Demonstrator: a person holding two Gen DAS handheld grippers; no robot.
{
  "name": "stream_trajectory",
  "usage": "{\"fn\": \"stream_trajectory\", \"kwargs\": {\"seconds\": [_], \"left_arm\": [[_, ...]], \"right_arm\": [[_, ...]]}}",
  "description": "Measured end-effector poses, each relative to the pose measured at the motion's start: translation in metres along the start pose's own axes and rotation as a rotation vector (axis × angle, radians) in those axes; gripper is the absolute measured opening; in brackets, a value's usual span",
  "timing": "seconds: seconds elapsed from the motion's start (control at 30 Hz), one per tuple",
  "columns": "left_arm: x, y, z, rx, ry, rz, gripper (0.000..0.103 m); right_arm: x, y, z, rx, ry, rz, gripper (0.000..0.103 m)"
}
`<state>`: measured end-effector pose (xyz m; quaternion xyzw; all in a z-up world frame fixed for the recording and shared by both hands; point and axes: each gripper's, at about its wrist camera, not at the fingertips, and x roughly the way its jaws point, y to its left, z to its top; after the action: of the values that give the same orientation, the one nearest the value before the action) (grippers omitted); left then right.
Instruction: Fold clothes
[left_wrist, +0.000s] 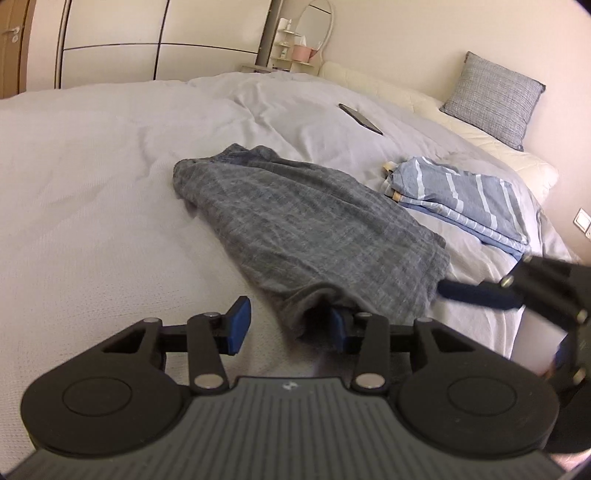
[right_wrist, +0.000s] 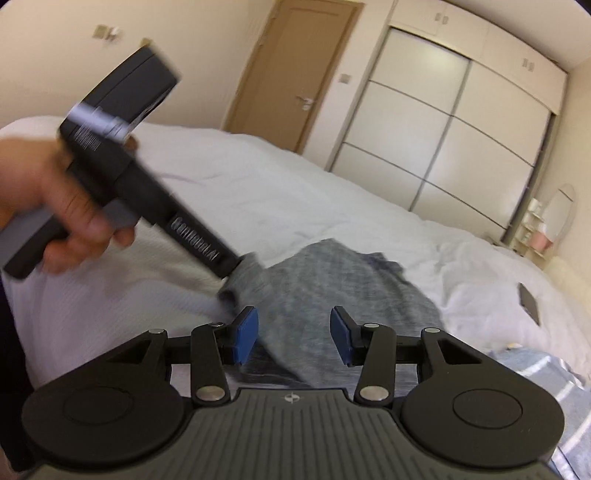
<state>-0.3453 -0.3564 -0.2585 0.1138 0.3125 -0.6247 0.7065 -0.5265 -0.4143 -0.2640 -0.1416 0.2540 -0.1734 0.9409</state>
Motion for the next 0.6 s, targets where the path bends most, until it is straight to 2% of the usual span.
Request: {"fn": "stream_trajectory", "kwargs": {"seconds": [0.1, 0.23, 0.3, 0.37, 0.43, 0.5, 0.6], "left_arm": [[0.000, 0.005, 0.002, -0.029, 0.003, -0.006, 0.038], [0.003, 0.007, 0.003, -0.052, 0.014, -0.024, 0.038], [0.005, 0.009, 0.006, -0.072, 0.020, -0.038, 0.038], [0.006, 0.012, 0.009, -0.101, 0.024, -0.056, 0.038], [0.005, 0.014, 0.012, -0.143, 0.021, -0.081, 0.038], [0.004, 0.016, 0.015, -0.175, 0.017, -0.099, 0.038], [0.001, 0.014, 0.015, -0.169, 0.015, -0.089, 0.038]], "right_arm": [[0.015, 0.012, -0.002, -0.043, 0.010, 0.017, 0.046], [0.026, 0.015, 0.000, -0.022, 0.013, 0.041, 0.046], [0.025, 0.018, 0.004, -0.032, 0.006, 0.061, 0.050], [0.023, 0.024, 0.005, -0.062, -0.001, 0.072, 0.062], [0.025, 0.028, 0.003, -0.077, 0.001, 0.071, 0.061], [0.030, 0.030, 0.001, -0.080, 0.006, 0.051, 0.055], [0.036, 0.020, 0.002, -0.012, 0.022, 0.046, 0.034]]}}
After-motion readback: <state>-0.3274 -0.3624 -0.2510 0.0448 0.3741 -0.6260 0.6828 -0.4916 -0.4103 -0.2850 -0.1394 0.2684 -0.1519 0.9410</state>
